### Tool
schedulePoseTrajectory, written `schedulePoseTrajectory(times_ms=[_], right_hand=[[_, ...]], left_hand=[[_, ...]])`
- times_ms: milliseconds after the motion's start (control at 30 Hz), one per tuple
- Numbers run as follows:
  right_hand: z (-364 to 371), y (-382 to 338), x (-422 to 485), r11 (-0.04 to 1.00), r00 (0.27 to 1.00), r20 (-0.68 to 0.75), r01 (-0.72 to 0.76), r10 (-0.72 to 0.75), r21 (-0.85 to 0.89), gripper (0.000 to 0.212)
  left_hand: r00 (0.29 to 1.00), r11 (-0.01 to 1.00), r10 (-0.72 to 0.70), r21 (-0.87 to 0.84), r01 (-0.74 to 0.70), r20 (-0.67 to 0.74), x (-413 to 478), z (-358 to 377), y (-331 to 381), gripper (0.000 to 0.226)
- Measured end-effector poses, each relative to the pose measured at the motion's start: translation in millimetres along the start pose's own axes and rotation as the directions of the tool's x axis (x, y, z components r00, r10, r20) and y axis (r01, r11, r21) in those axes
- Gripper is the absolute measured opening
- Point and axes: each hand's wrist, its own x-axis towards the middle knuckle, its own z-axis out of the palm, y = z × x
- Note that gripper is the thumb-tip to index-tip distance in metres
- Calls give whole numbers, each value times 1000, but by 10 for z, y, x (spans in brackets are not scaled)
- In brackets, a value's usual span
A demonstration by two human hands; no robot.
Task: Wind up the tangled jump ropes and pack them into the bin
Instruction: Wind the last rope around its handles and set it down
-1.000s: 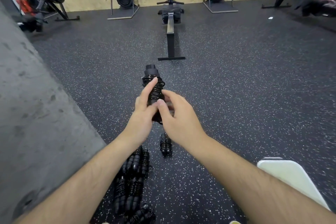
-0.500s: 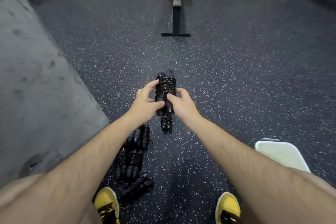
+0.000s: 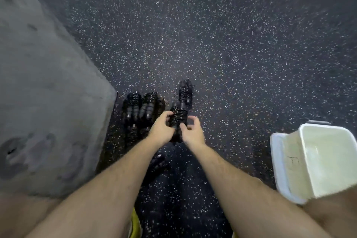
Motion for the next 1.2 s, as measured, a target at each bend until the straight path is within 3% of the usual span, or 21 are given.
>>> schedulePoseTrajectory(times_ms=[167,333,467,667,867,1033,1200], right_hand=[[351,459,246,990,994,41,-92,97,-107,38],[613,706,371,981,963,209,-144,169,-129,62],[568,596,358,966,952,261,-96,159,-239,61],[320,260,205,955,991,102,109,-83,-277,35],[-171,-149,-275,904,964,36,259,-263,-341,35],[-670,-517,-964,803,882,-8,424,-471,-419,39],[-1282,-962,-1626,714,790,-110,473,-603,-516,40]], left_hand=[[993,991,-116,-67,114,-31,250,315,-670,56],[977,981,-196,26,194,81,401,446,-1007,66],[972,973,-209,124,195,106,493,459,-1138,60],[999,984,49,173,-46,-11,386,425,-741,31],[962,954,268,156,-257,-49,-77,269,-152,30],[887,878,458,184,-441,-56,-644,109,456,31],[766,766,640,141,-628,-65,-1356,9,1200,30]])
